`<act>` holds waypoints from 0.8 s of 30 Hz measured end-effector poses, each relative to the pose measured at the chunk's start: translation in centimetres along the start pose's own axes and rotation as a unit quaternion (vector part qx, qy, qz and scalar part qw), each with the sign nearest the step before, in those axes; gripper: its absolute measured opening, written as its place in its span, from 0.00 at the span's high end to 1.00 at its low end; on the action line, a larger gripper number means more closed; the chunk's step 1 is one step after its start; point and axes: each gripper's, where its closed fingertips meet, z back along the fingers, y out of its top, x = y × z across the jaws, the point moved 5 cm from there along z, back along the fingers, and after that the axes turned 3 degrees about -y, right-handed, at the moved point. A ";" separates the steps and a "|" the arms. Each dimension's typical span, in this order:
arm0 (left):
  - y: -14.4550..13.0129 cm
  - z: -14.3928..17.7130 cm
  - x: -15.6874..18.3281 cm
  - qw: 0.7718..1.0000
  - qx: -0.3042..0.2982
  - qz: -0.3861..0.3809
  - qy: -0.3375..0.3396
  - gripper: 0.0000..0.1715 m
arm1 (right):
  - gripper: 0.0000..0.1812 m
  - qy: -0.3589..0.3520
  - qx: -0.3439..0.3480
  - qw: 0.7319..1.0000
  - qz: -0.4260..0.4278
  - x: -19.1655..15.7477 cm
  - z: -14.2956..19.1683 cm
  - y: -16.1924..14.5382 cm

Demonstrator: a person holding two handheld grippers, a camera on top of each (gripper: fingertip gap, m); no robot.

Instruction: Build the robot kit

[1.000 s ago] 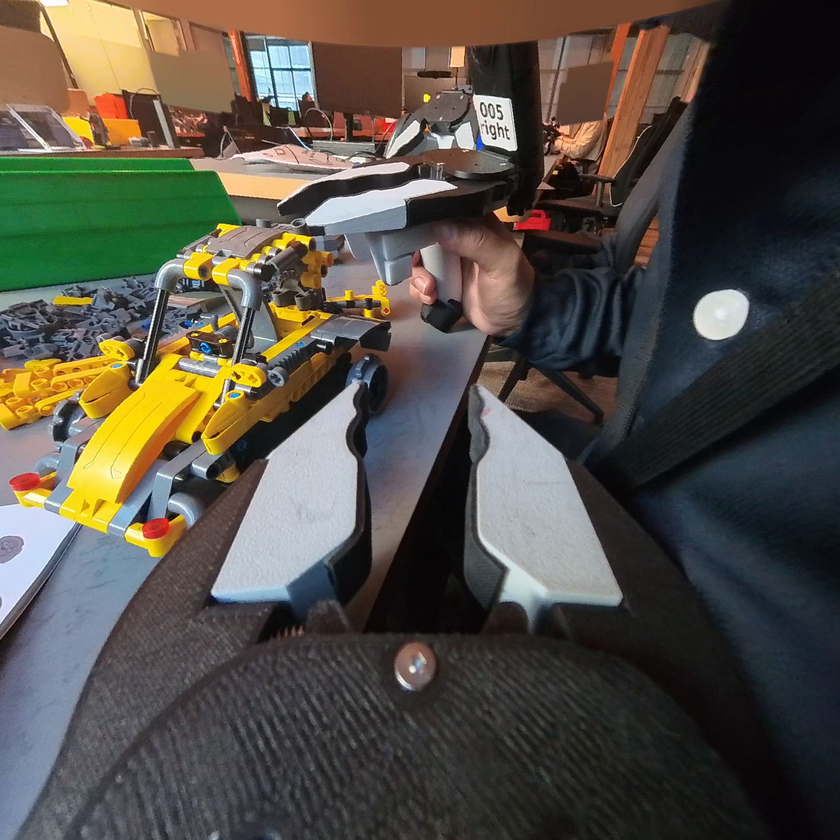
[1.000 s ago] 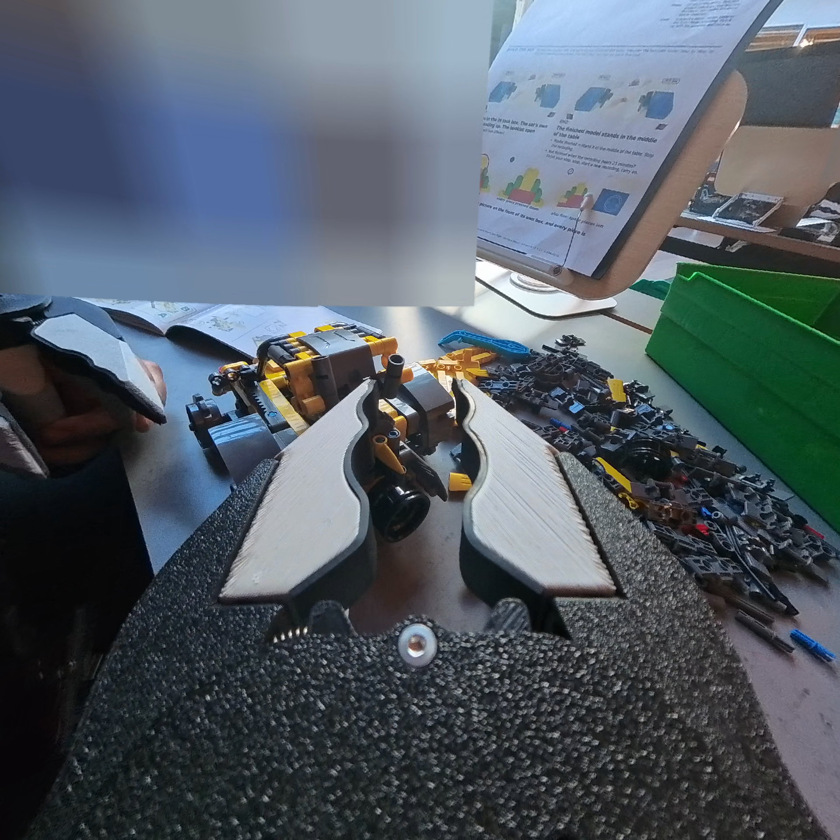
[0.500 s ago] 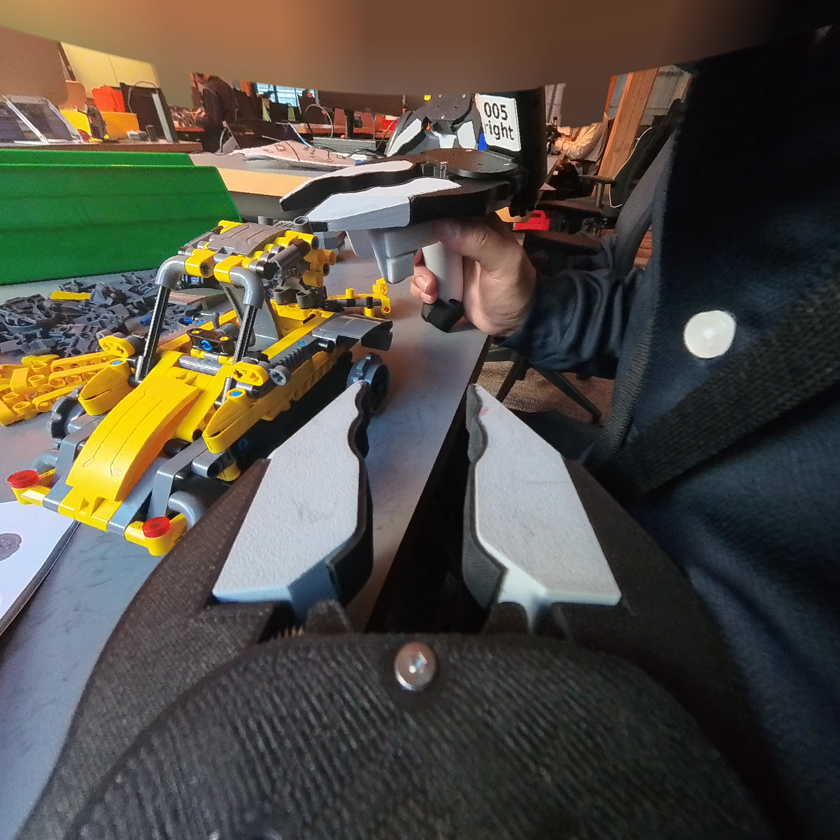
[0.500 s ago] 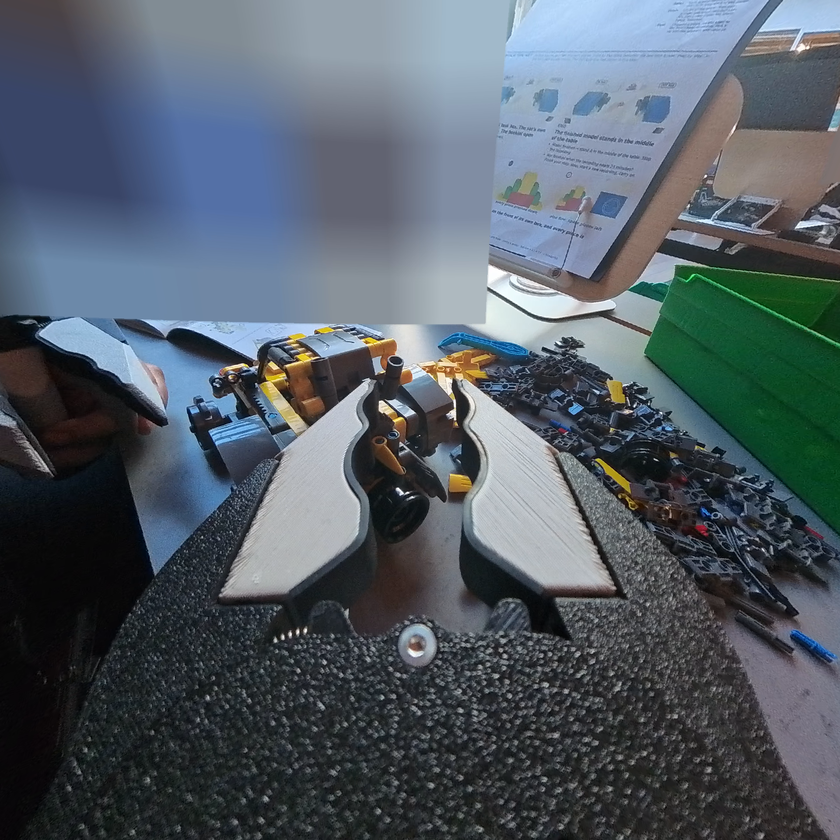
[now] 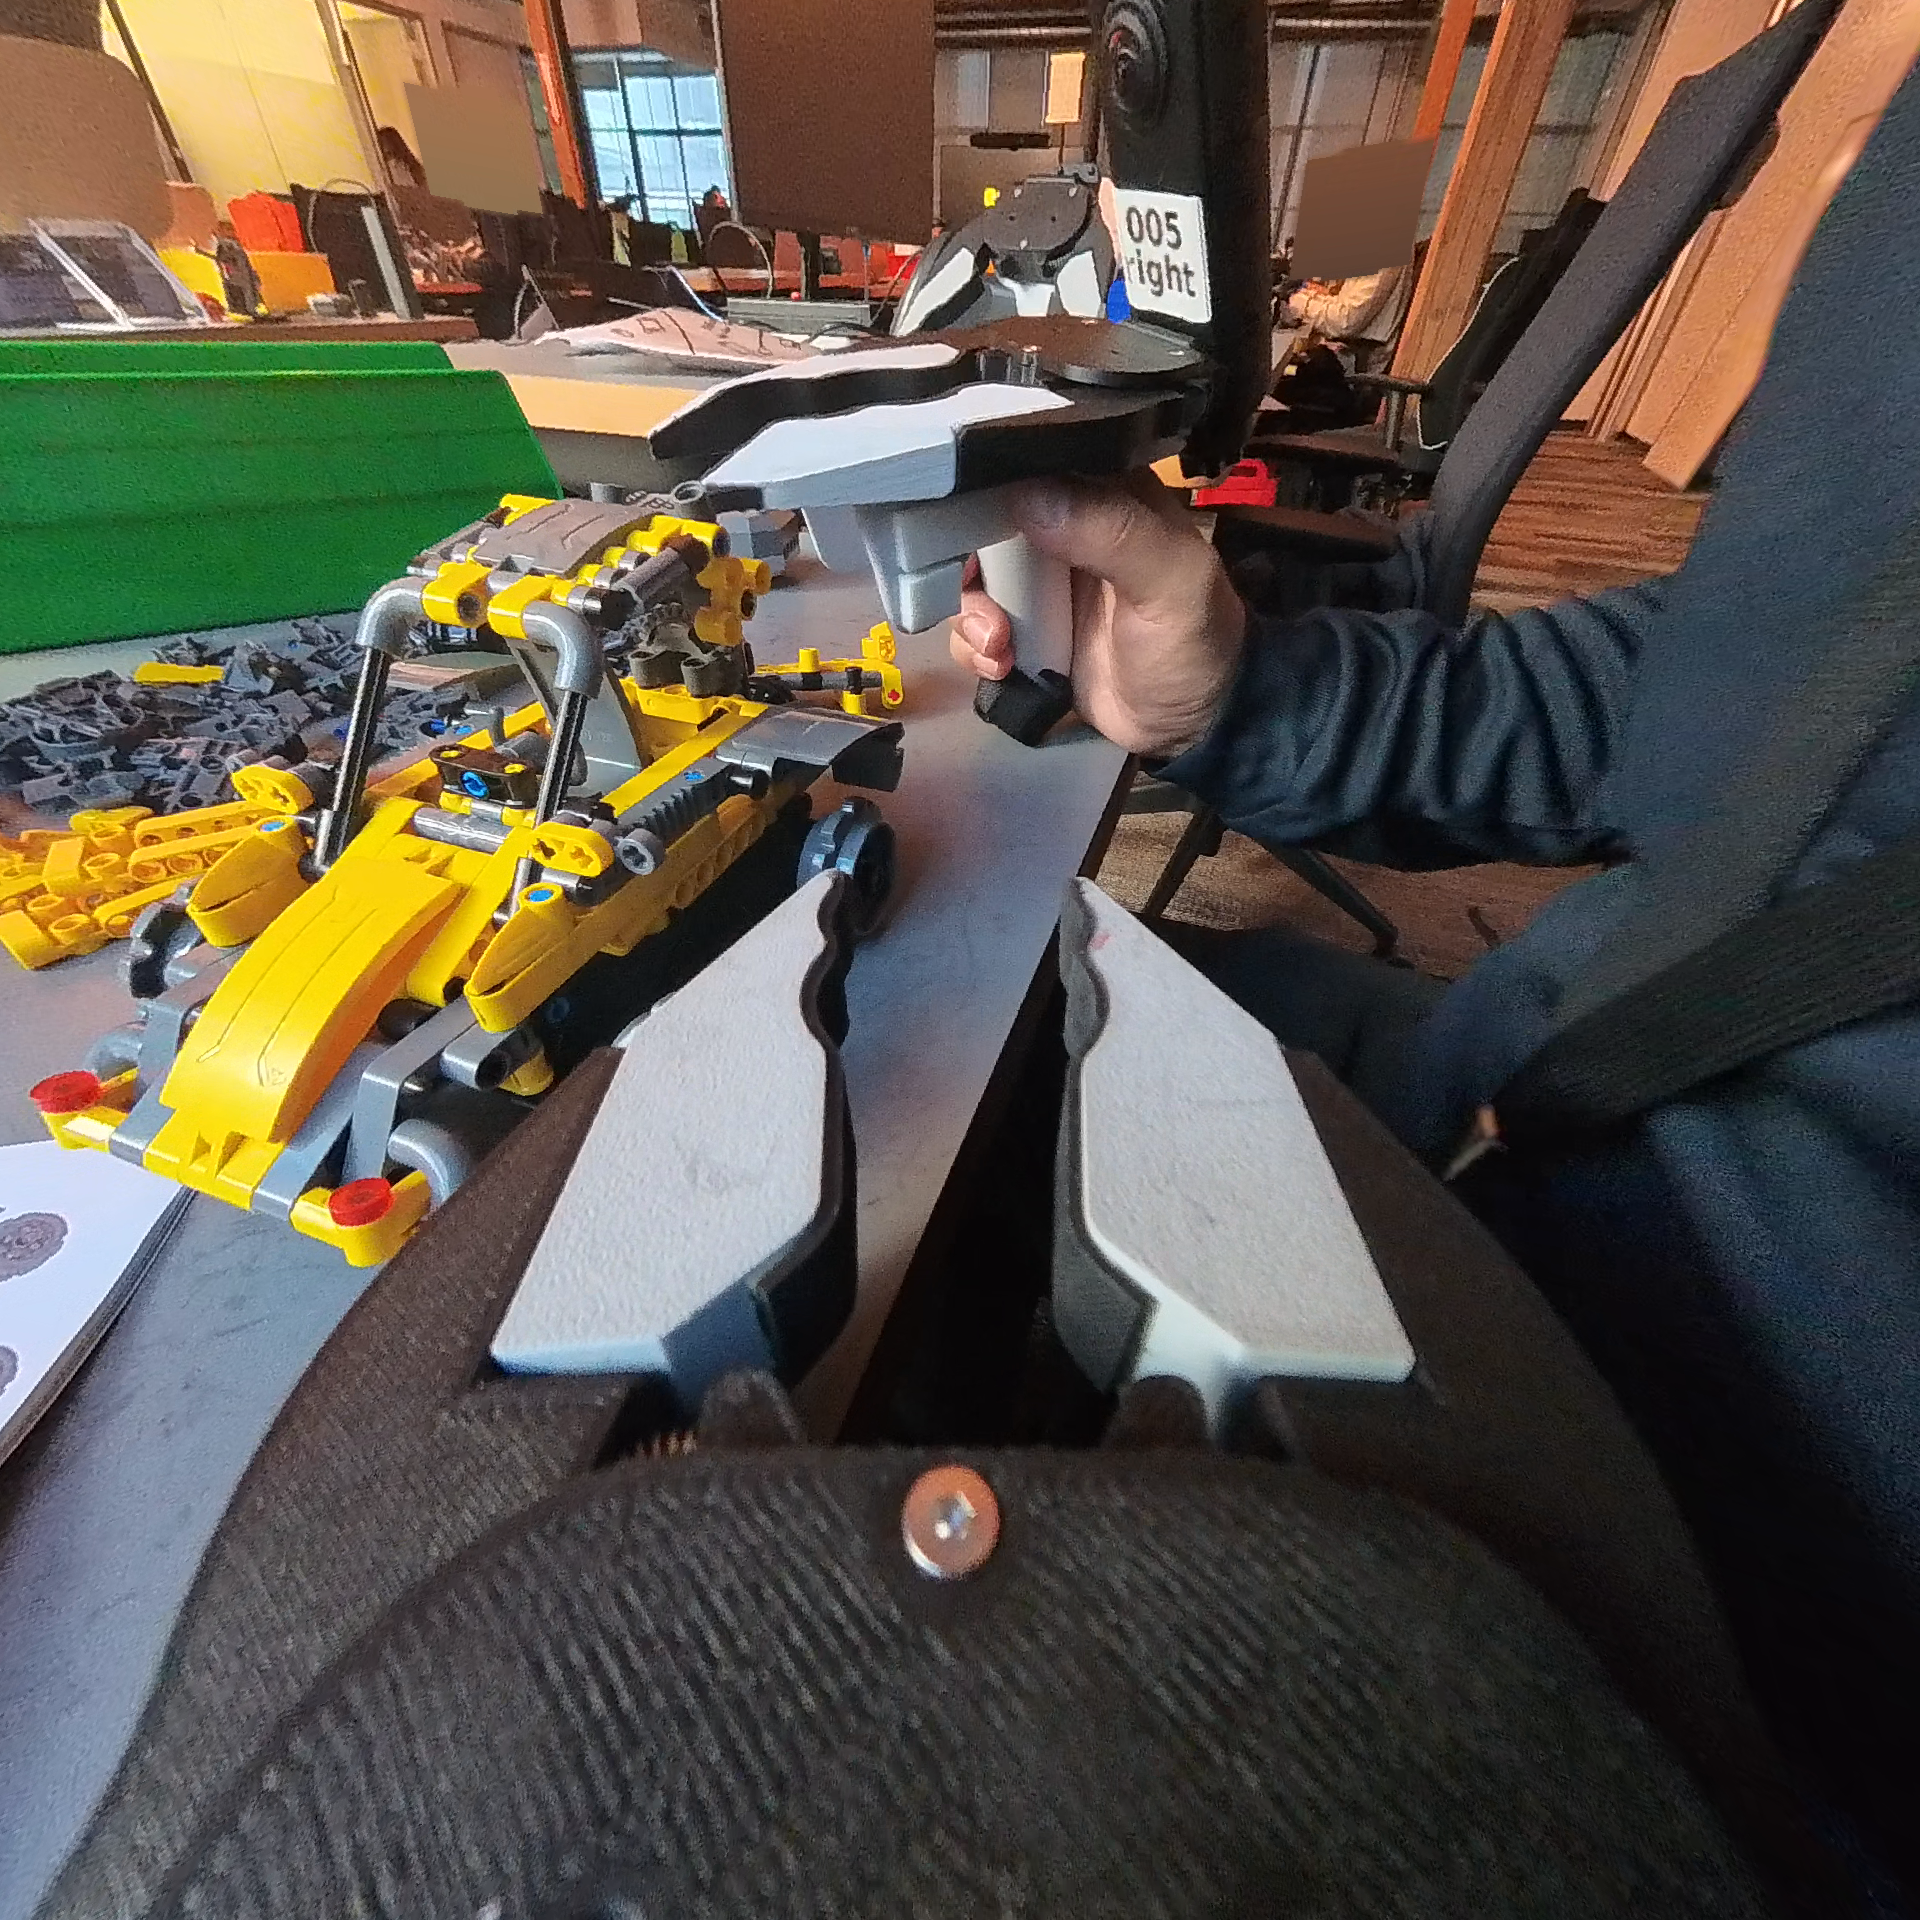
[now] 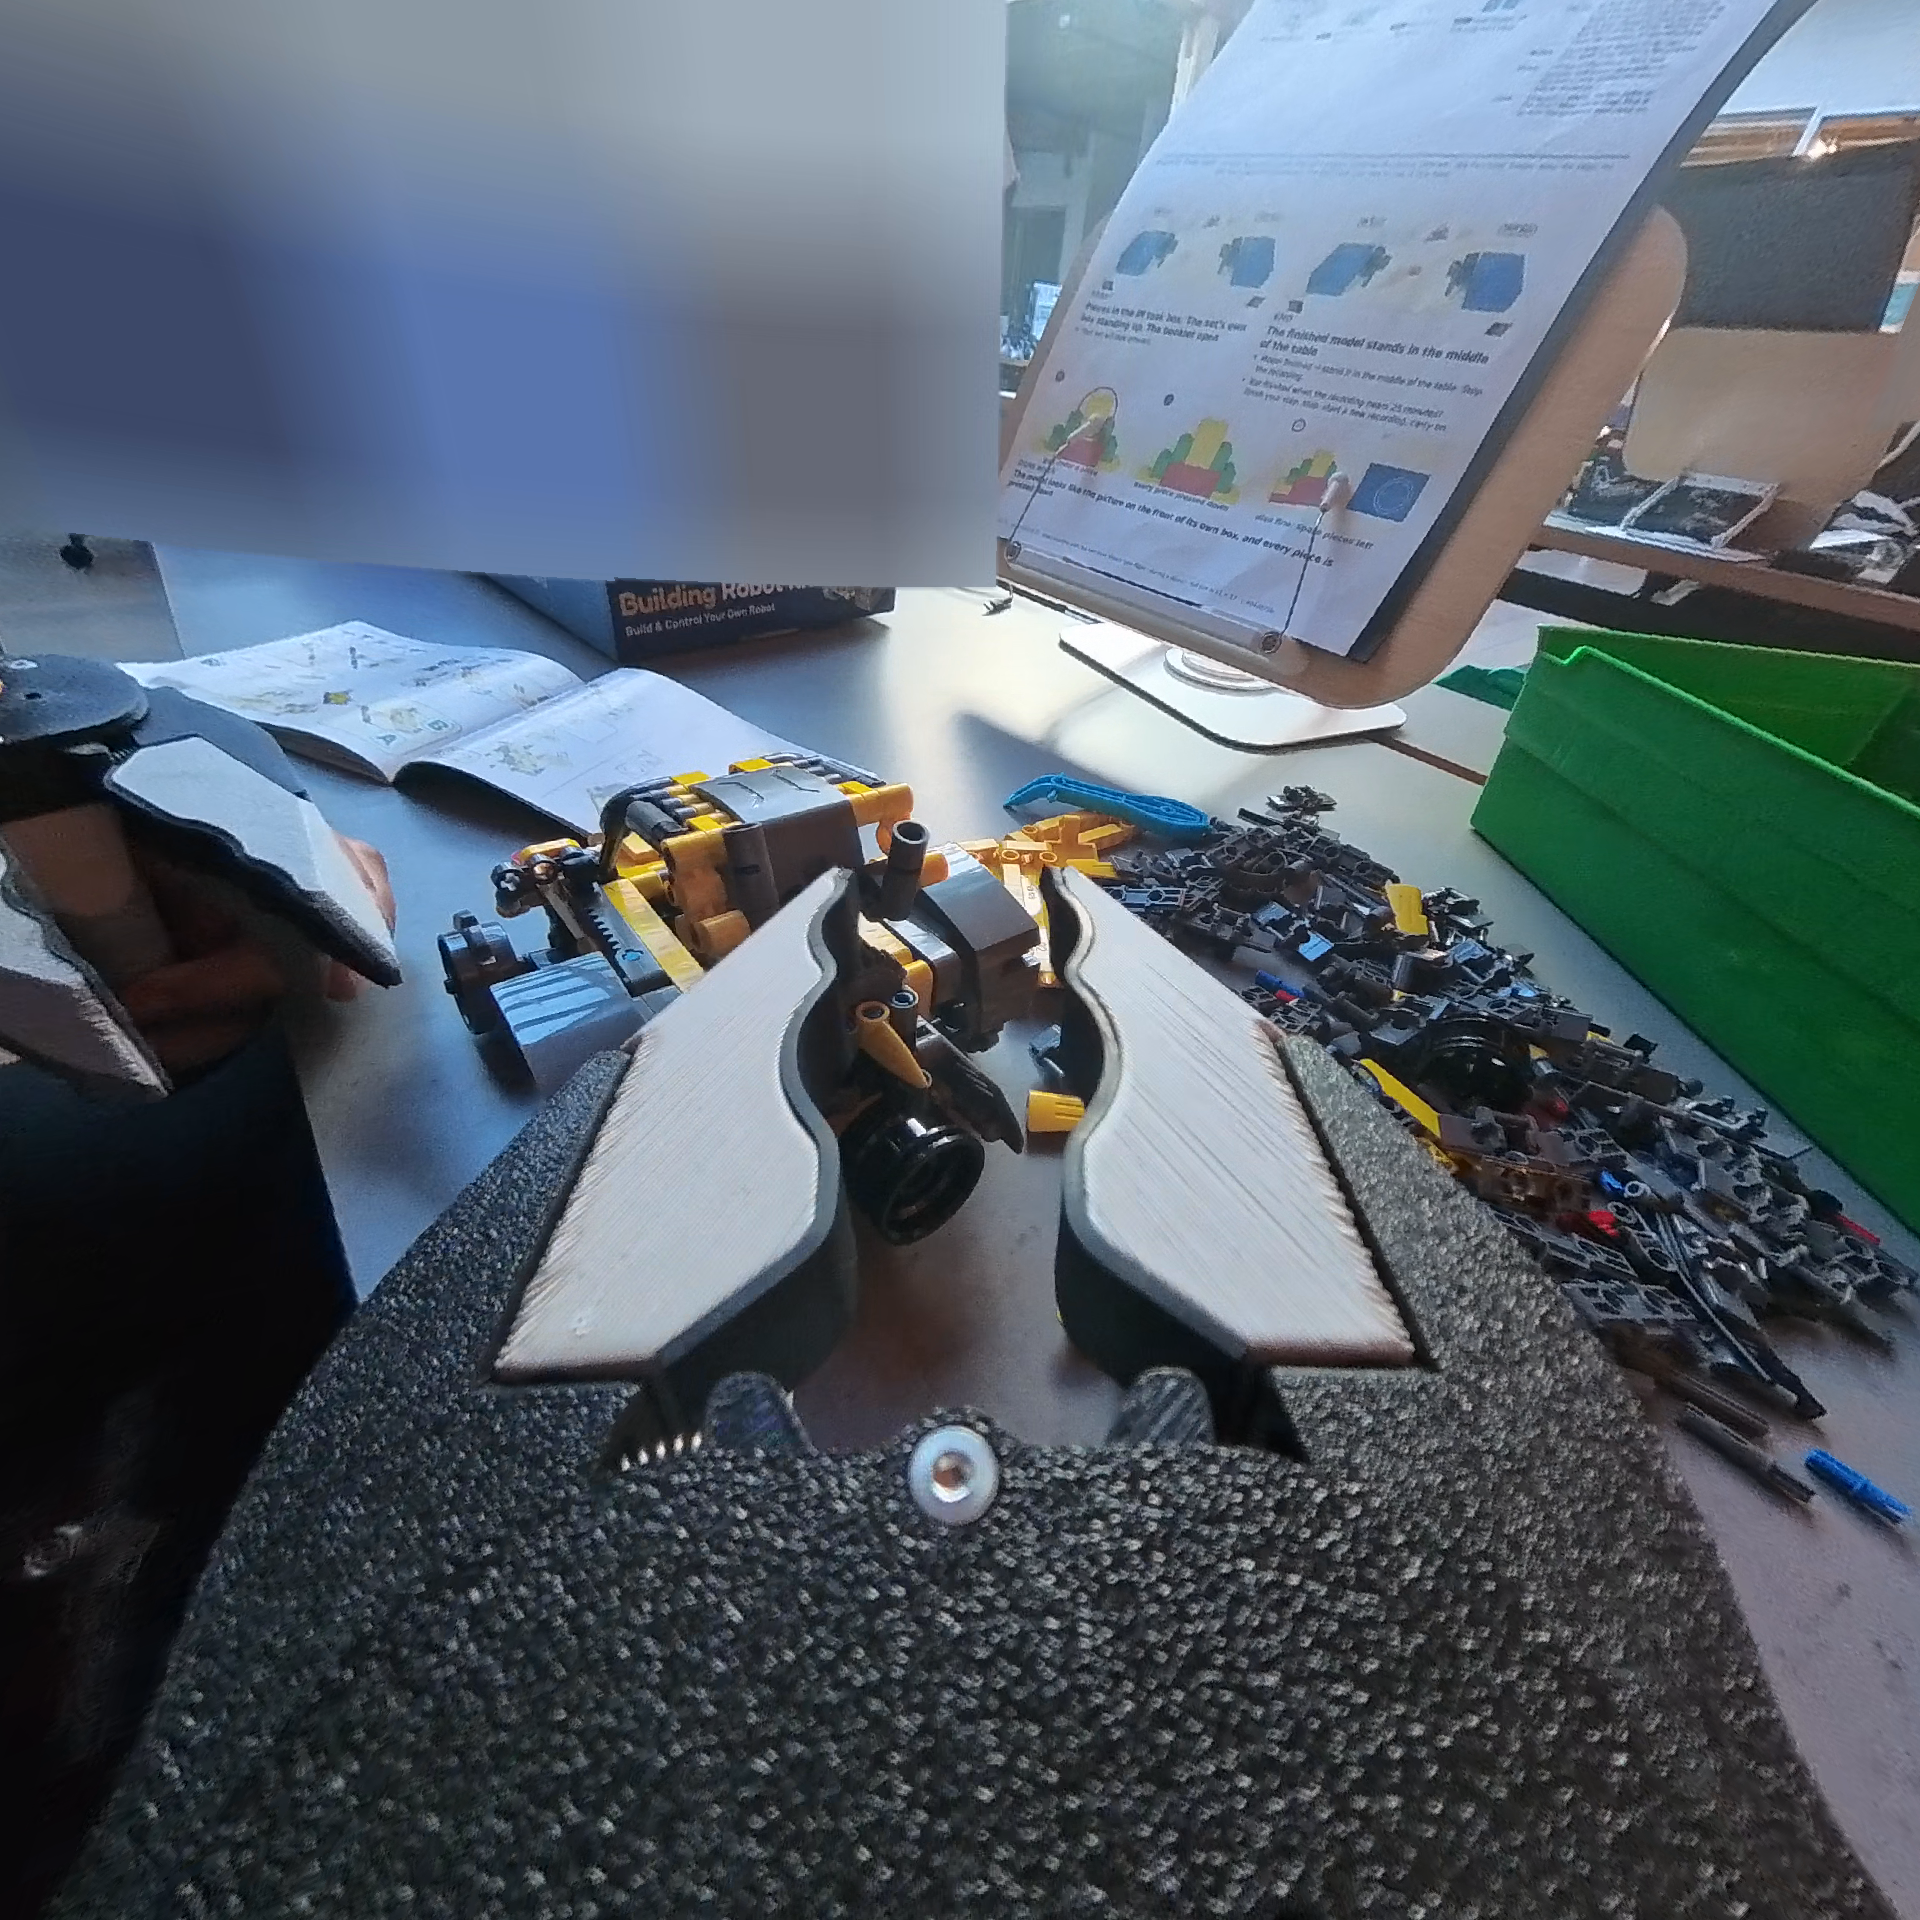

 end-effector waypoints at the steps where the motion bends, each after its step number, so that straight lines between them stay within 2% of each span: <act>1: 0.0 0.0 0.0 1.000 -0.001 0.000 0.001 0.79 | 0.80 0.002 0.002 1.000 -0.004 0.1 0.0 0.0; 8: -0.1 0.0 0.4 1.000 -0.007 -0.010 -0.010 0.76 | 0.80 0.041 0.026 0.998 -0.050 0.3 0.6 0.4; 10: 0.4 0.3 0.3 1.000 -0.008 0.010 -0.013 0.75 | 0.80 0.057 0.033 0.996 -0.062 0.2 0.7 0.5; 13: 2.2 0.7 -0.7 0.999 -0.016 0.018 0.022 0.75 | 0.82 0.072 0.040 0.994 -0.066 0.0 1.0 0.6; 15: 3.7 0.6 -2.0 0.997 -0.048 0.003 0.057 0.73 | 0.82 0.085 0.037 0.993 -0.067 -0.3 0.9 0.6; 17: 5.0 0.1 -3.0 0.994 -0.091 -0.016 0.064 0.65 | 0.82 0.088 0.035 0.993 -0.066 -0.3 0.9 0.6; 20: 6.6 -0.8 -5.2 0.982 -0.141 -0.085 0.096 0.62 | 0.82 0.091 0.034 0.993 -0.063 -0.5 0.9 0.5; 22: 7.3 -1.7 -6.8 0.977 -0.155 -0.105 0.097 0.62 | 0.82 0.093 0.034 0.993 -0.066 -0.5 0.9 0.5; 24: 7.4 -2.8 -8.2 0.977 -0.177 -0.093 0.074 0.60 | 0.83 0.098 0.038 0.992 -0.072 -0.4 1.0 0.6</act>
